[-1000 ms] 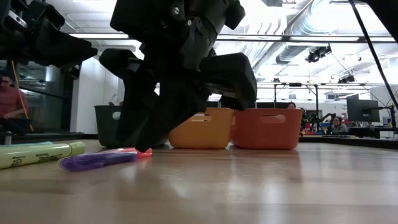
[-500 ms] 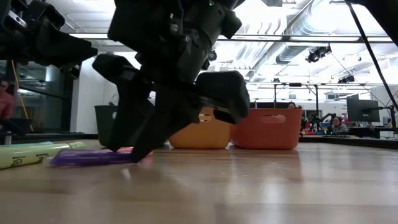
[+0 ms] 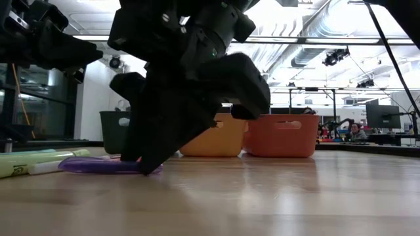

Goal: Pick & Place Markers
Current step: Put the violet pen into the orange bin

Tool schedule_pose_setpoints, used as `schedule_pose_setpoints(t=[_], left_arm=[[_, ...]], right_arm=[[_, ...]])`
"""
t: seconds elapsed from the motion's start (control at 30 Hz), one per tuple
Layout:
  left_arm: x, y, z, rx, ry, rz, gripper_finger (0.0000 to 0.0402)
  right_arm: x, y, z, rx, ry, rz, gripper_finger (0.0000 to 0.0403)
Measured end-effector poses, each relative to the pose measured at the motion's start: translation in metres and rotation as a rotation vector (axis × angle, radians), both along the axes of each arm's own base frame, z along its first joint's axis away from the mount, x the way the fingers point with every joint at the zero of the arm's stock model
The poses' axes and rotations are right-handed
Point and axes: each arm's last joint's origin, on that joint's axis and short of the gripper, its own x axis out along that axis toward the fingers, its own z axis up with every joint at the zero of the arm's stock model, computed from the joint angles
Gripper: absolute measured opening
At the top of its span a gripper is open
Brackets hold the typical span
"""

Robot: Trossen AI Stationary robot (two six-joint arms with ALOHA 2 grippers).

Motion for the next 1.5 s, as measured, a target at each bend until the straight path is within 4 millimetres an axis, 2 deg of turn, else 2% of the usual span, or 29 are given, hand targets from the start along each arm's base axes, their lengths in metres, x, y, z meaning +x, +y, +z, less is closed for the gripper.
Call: schedule_pose_setpoints(t=[0.2, 0.53, 0.83, 0.97, 1.33, 1.5], left_arm=[[0.000, 0.000, 0.000, 0.000, 0.000, 0.000, 0.0094], [0.000, 0.000, 0.000, 0.000, 0.000, 0.000, 0.0094], [0.000, 0.000, 0.000, 0.000, 0.000, 0.000, 0.0094], [0.000, 0.000, 0.000, 0.000, 0.000, -0.001, 0.0094], [0.000, 0.000, 0.000, 0.000, 0.000, -0.001, 0.0094], [0.000, 0.000, 0.000, 0.000, 0.000, -0.001, 0.0094]], right_arm=[[0.000, 0.000, -0.001, 0.078, 0.050, -0.114, 0.0130], [0.002, 0.001, -0.007, 0.189, 0.131, -0.405, 0.0130], [0.001, 0.010, -0.014, 0.148, 0.116, -0.446, 0.0129], [0.000, 0.014, -0.015, 0.105, 0.092, -0.465, 0.0112], [-0.001, 0.019, -0.016, 0.098, 0.083, -0.520, 0.0034], [-0.003, 0.018, -0.017, 0.080, 0.100, -0.541, 0.0026]])
